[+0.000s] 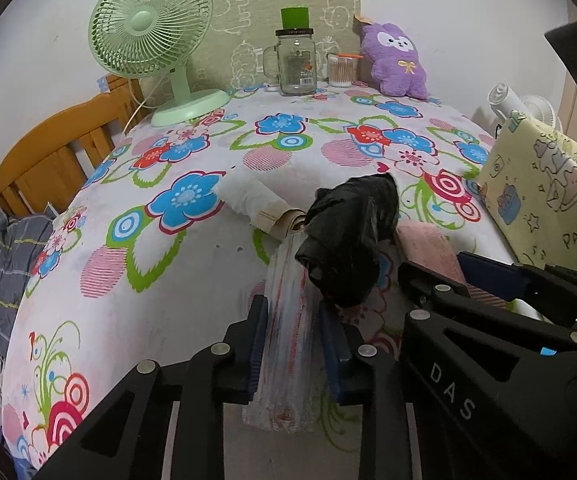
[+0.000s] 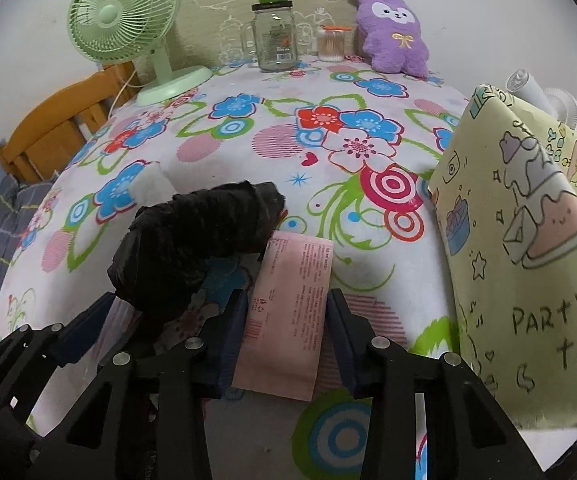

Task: Organize soft objects
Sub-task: 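Carry the pink packet with the right tool while the left tool carries the clear bag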

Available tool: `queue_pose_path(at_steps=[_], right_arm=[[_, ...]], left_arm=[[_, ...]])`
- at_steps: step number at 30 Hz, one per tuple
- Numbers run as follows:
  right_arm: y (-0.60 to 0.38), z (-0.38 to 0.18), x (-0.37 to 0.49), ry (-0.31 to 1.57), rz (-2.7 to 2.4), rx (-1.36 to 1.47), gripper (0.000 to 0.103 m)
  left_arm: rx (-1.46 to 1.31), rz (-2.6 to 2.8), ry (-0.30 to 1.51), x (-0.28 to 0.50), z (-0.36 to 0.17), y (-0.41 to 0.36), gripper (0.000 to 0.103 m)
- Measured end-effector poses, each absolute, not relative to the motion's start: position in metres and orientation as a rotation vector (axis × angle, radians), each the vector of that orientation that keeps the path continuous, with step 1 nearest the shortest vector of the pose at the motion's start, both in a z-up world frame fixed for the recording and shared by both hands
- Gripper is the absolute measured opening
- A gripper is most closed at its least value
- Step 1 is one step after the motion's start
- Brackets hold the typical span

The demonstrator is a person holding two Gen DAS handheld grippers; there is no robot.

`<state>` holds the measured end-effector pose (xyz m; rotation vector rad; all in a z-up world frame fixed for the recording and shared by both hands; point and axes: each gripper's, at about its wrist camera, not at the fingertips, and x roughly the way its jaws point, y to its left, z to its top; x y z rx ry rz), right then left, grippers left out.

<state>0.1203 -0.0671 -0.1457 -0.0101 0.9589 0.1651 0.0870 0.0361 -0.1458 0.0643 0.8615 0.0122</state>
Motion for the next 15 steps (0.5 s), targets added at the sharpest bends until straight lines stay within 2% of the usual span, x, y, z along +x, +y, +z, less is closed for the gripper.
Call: queue_pose_path(at_steps=[15], right_arm=[[-0.068, -0.112, 0.092, 0.885, 0.193, 0.003, 0.043]], left_arm=[[0.027, 0.046, 0.8, 0.06, -0.116, 0.044, 0.022]])
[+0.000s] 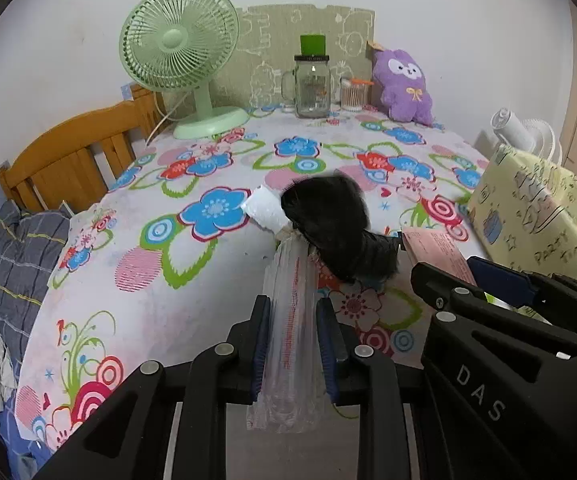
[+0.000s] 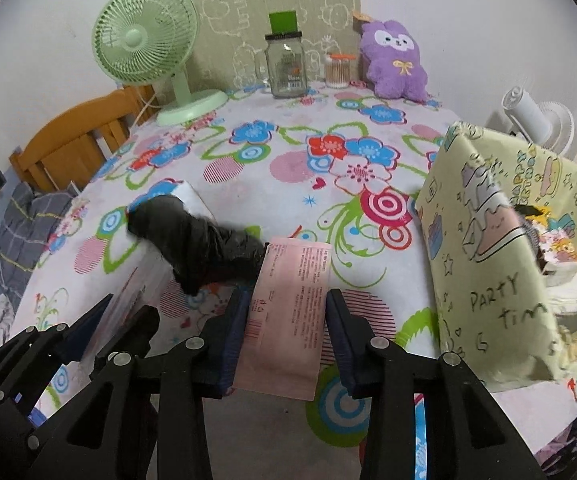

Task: Organize soft objects
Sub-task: 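Carry the pink packet with the right tool while the left tool carries the clear bag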

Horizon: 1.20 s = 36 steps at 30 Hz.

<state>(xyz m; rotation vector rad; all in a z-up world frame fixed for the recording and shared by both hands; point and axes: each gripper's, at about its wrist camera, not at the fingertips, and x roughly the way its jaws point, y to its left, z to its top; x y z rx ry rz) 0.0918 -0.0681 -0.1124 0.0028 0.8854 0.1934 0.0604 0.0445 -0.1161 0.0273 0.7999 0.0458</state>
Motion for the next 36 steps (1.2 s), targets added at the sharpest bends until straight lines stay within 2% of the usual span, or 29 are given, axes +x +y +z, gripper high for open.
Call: queue_pose_path(at_steps=[36], right_arm=[[-0.084, -0.015, 0.065, 0.704, 0.215, -0.004, 0.043]], left_arm=[[-0.006, 0.003, 0.668, 0.046, -0.032, 0.021, 0.022]])
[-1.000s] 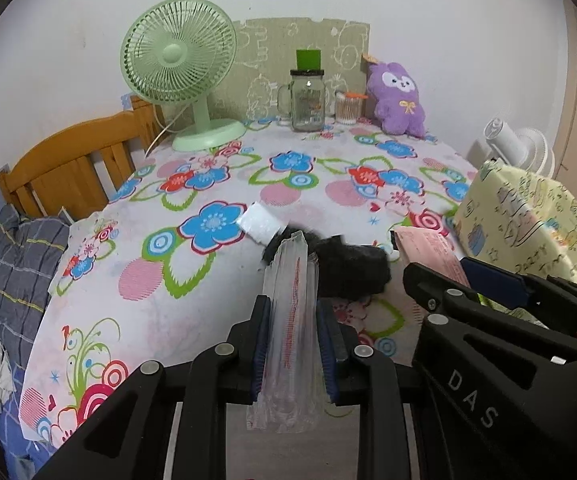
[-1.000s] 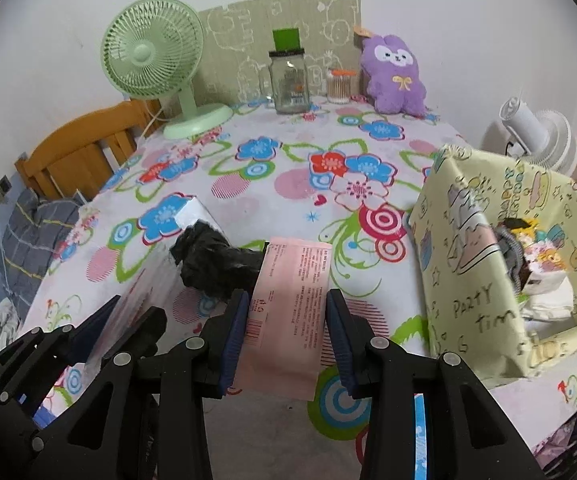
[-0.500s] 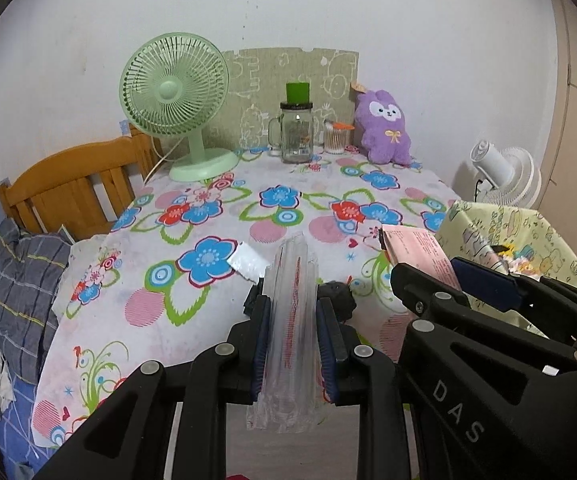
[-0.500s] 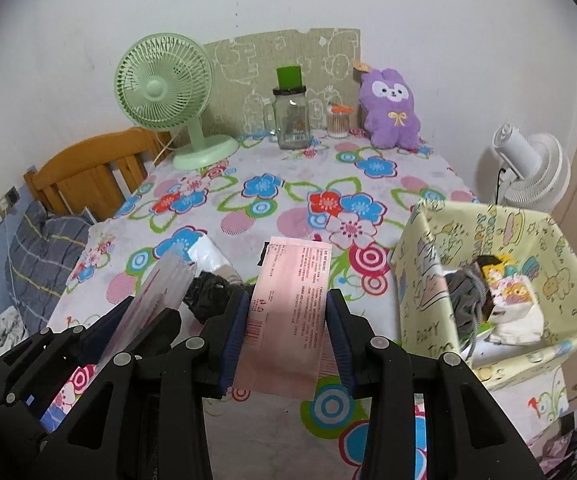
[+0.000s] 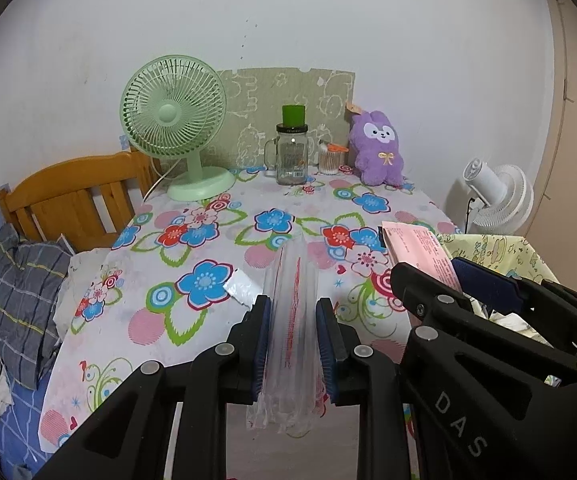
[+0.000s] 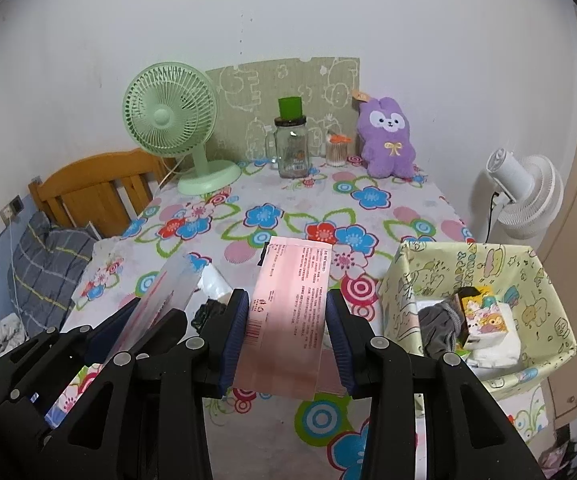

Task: Organize soft objects
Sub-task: 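Carry the pink packet with the right tool while the left tool carries the clear bag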

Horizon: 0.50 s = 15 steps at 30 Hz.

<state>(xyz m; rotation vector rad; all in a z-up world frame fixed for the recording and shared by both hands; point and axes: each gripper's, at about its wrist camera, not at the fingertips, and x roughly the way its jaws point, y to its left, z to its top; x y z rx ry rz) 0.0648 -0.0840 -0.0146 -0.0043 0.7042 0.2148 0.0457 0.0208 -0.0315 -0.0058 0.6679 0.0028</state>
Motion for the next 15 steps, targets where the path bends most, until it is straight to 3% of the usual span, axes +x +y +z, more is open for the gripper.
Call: queue_pose_path(at_steps=[15], right_arm=[[-0.106, -0.006, 0.076, 0.679, 0.202, -0.002, 0.043]], left_arm=[[0.001, -0.015, 0.644, 0.057, -0.024, -0.003, 0.022]])
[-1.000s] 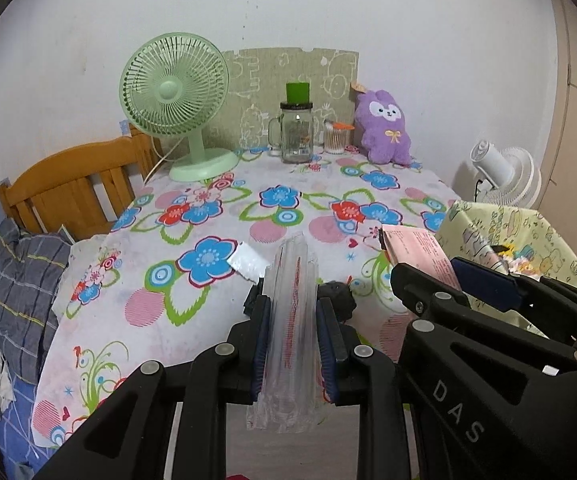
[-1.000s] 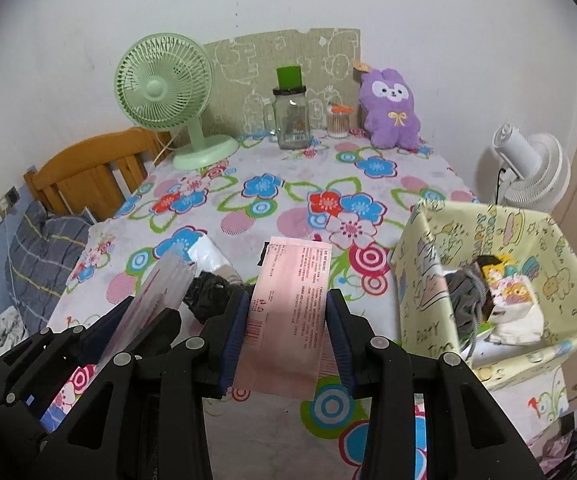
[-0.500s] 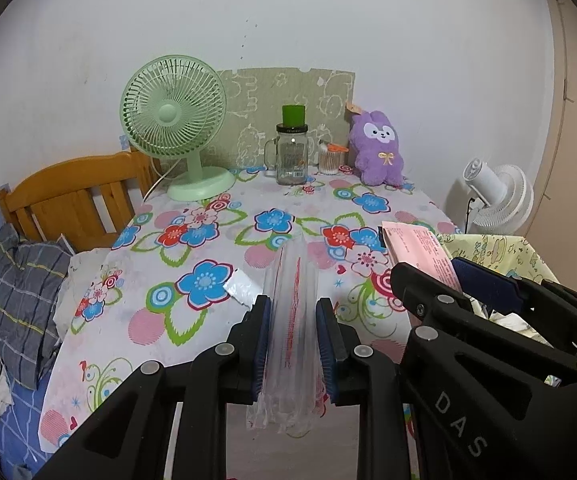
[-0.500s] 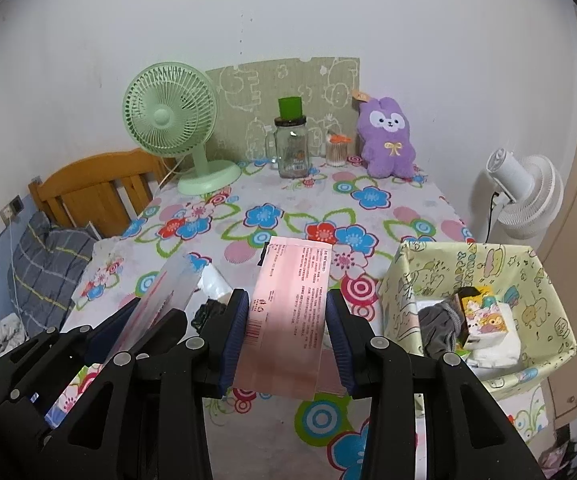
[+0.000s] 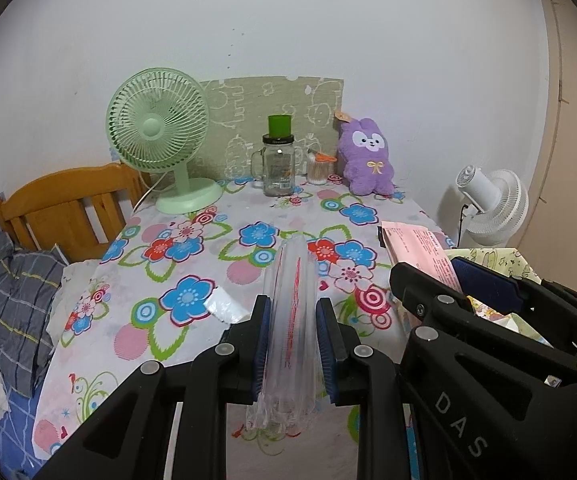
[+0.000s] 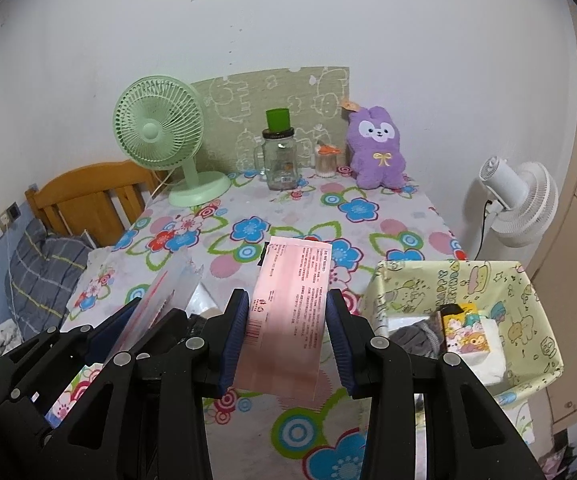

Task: Organize soft objects
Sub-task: 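Carry the pink packet with the right tool while the left tool carries the clear bag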

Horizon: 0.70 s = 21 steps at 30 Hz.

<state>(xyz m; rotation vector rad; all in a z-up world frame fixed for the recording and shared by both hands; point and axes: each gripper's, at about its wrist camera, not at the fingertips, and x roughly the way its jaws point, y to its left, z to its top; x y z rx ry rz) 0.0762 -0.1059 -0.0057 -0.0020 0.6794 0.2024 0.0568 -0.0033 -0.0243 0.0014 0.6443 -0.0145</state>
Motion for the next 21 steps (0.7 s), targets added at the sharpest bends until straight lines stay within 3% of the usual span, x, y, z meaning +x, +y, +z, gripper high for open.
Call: queue_pose_path(at_steps=[21], right_arm=[[-0.172, 0.005, 0.09, 0.643, 0.131, 0.026, 0.043]], left_arm=[[0.039, -0.104, 0.618, 0.08, -0.015, -0.068, 0.022]])
